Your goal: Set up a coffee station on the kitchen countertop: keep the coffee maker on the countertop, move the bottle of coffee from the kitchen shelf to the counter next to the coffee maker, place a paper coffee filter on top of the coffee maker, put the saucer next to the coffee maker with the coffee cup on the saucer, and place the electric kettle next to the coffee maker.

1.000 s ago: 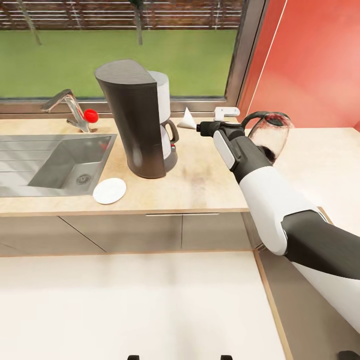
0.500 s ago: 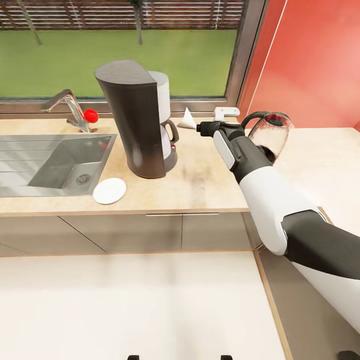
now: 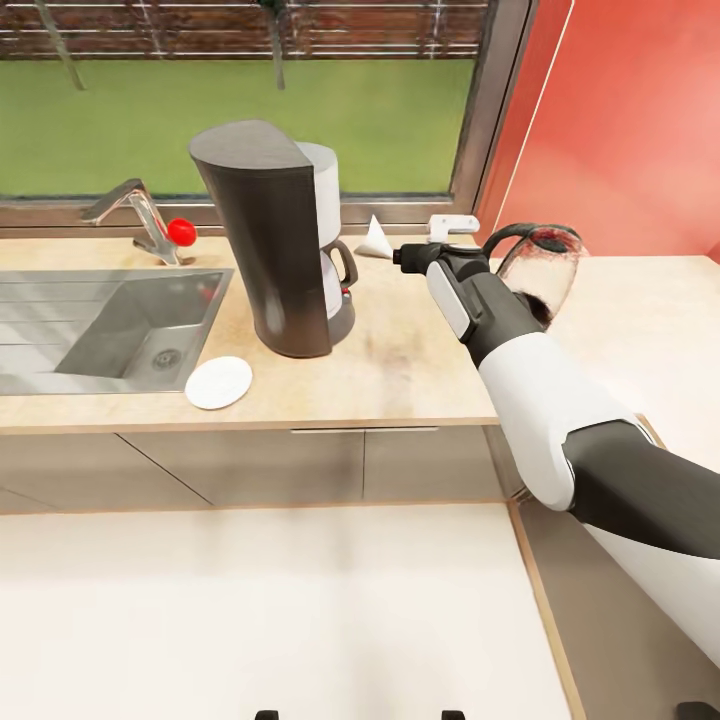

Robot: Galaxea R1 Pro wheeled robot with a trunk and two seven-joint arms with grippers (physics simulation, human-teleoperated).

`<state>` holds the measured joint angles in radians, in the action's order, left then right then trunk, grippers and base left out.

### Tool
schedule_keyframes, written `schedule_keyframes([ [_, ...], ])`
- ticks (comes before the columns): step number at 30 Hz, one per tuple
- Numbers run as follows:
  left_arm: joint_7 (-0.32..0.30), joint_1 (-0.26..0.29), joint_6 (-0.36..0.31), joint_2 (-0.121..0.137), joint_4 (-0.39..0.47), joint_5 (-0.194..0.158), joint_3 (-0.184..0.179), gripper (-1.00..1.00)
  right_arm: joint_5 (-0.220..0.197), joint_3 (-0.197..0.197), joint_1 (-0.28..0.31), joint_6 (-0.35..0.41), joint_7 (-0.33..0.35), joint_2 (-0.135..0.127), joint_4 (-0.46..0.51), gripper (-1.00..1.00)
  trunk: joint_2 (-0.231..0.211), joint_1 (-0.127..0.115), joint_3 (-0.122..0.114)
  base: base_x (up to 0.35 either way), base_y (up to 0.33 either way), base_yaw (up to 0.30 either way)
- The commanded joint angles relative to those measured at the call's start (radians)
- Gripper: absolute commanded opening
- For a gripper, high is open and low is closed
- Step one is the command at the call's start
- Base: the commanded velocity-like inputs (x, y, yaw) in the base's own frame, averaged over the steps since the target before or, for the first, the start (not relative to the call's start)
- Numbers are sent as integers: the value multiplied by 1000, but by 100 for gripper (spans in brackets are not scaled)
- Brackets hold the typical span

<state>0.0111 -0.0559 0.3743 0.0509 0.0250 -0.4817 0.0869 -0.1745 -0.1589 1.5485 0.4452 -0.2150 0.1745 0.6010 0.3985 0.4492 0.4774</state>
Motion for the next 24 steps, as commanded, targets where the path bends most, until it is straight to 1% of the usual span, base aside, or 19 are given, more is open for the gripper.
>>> schedule_keyframes([
  [1,1,-1,1,2,2,7,8,100,-10,-4,1,3,-9,0,0,100,1,1,1,138,0,0],
  [7,1,-1,-6,12,1,-1,9,100,-11,-4,1,3,-10,0,-2,100,1,1,1,266,0,0],
  [18,1,-1,-10,14,1,-4,9,100,-11,-4,1,4,-9,0,-3,100,1,1,1,334,0,0],
  [20,1,-1,-11,14,1,-4,8,100,-11,-4,1,18,-9,0,-3,100,1,1,1,337,0,2],
  [24,1,-1,-10,14,0,-4,8,100,-10,-5,1,33,-9,0,-3,100,1,1,1,273,0,136],
])
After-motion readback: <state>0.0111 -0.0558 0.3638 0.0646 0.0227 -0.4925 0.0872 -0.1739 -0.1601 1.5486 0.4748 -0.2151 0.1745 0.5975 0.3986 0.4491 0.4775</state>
